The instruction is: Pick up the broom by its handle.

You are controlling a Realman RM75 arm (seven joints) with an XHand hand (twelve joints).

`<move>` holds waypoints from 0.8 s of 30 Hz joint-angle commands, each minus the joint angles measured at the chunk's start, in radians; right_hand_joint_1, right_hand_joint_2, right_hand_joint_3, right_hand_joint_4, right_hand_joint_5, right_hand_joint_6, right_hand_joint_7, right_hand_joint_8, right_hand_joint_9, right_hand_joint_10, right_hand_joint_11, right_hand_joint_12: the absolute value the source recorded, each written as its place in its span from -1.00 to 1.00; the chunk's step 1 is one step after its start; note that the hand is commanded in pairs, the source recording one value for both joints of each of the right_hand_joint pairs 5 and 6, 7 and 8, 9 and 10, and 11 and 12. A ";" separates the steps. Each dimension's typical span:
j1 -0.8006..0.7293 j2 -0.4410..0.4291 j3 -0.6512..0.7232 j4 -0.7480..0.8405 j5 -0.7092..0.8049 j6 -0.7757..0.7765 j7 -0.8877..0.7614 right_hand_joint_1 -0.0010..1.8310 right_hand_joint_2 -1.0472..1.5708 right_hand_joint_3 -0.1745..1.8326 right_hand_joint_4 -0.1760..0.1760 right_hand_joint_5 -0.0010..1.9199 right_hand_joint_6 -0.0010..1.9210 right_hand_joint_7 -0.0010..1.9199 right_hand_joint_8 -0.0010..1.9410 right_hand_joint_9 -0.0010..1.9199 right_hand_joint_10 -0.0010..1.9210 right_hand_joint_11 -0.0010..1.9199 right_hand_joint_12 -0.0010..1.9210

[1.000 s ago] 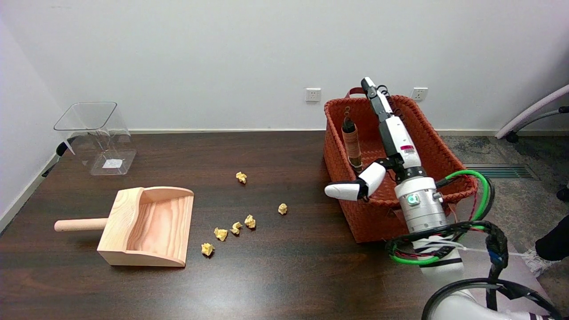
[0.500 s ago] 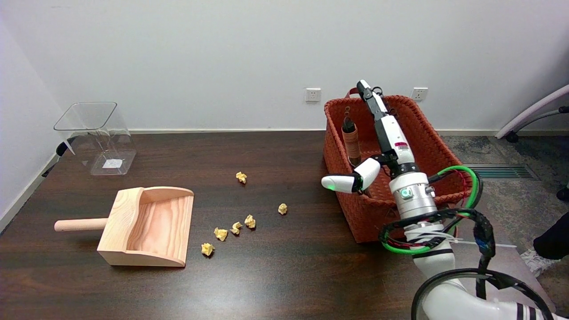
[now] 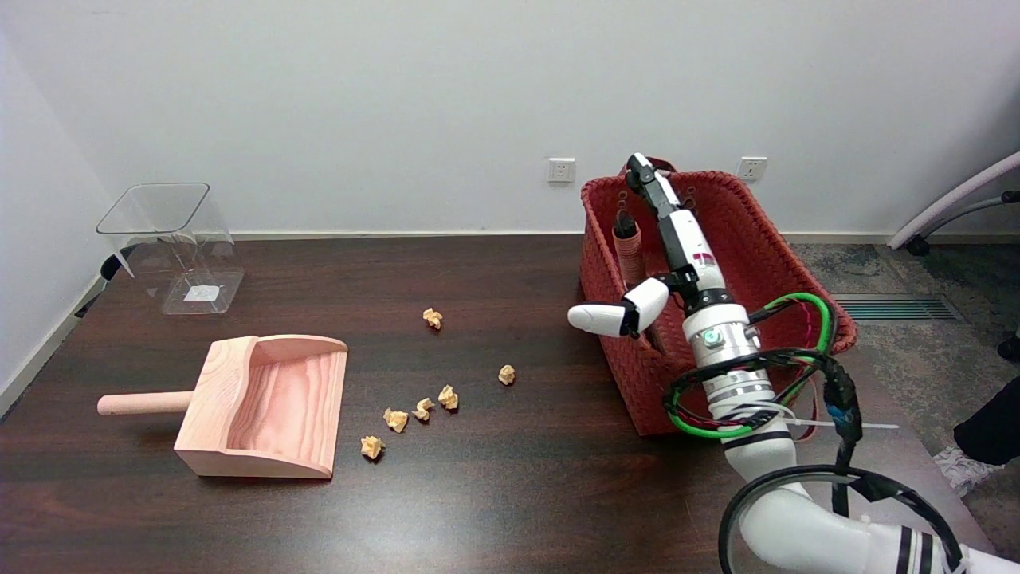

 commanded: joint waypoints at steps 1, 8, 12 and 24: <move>0.050 -0.023 -0.023 0.027 0.040 -0.060 0.022 0.16 -0.60 0.07 0.00 -0.89 -0.89 -0.67 -0.68 -0.89 -0.89 -0.89 -0.89; 0.049 -0.023 -0.023 0.018 0.035 -0.059 0.044 0.17 -0.52 0.00 0.00 -0.69 -0.69 -0.14 -0.15 -0.69 -0.69 -0.69 -0.69; 0.044 -0.023 -0.023 0.016 0.036 -0.059 0.065 0.17 -0.49 0.01 0.00 -0.46 -0.46 0.10 0.09 -0.46 -0.46 -0.46 -0.46; 0.039 -0.024 -0.023 0.008 0.042 -0.055 0.082 0.10 -0.26 0.14 0.00 0.61 0.61 0.73 0.71 0.61 0.61 0.61 0.61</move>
